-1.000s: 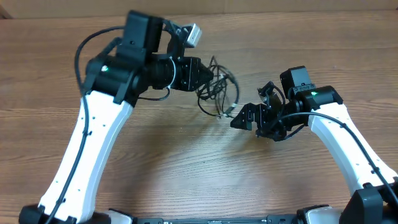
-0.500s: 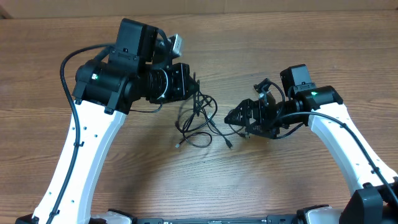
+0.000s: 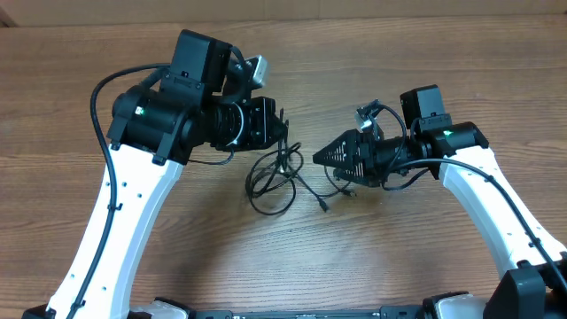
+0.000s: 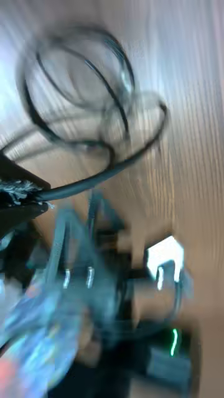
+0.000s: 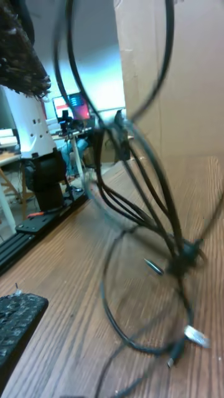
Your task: Untangle cables
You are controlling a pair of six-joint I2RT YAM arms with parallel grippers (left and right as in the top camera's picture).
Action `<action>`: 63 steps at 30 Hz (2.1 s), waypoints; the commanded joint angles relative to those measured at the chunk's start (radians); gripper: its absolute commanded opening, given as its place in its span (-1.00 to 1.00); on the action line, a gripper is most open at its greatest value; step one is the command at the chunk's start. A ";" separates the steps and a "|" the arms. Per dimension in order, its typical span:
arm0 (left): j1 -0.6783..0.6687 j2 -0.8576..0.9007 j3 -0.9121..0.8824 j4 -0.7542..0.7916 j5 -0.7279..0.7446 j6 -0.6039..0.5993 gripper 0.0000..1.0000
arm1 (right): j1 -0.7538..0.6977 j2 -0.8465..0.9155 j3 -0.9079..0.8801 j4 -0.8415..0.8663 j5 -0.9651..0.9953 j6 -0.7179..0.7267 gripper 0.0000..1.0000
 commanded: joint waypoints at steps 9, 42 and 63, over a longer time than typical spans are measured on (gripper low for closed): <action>-0.025 0.023 0.006 -0.045 -0.230 -0.033 -0.52 | 0.005 -0.003 0.018 0.025 -0.024 0.058 1.00; 0.340 0.190 -0.001 -0.313 -0.418 -0.100 0.99 | 0.379 0.253 0.015 0.419 0.715 0.491 -0.60; 0.325 0.190 -0.002 -0.311 -0.409 -0.088 0.99 | 0.368 0.174 1.624 -0.281 0.883 0.184 -0.92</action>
